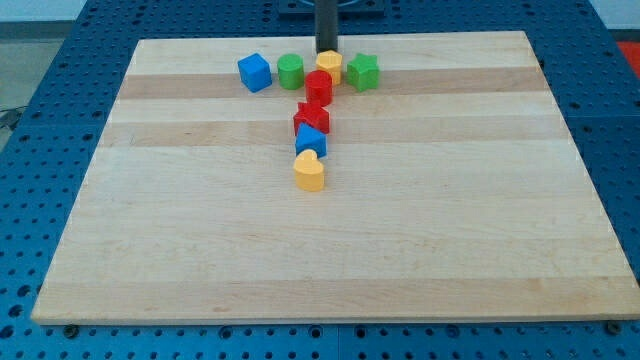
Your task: Separate yellow hexagon and green star from each other
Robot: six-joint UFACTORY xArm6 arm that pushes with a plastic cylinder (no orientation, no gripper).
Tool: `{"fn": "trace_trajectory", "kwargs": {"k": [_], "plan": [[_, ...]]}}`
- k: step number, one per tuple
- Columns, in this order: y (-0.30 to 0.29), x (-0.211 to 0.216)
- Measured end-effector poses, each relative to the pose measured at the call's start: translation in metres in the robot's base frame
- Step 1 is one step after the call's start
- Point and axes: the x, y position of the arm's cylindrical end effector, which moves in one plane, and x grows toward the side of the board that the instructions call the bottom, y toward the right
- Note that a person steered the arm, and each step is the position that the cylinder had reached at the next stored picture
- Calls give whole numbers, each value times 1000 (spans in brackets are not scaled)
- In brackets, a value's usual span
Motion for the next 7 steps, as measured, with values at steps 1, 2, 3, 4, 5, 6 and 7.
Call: {"fn": "trace_trajectory", "kwargs": {"k": [1, 2, 3, 4, 5, 6, 7], "plan": [[-2, 0], [-1, 1], [15, 18], [37, 40], [65, 115], [69, 165], [69, 165]]}}
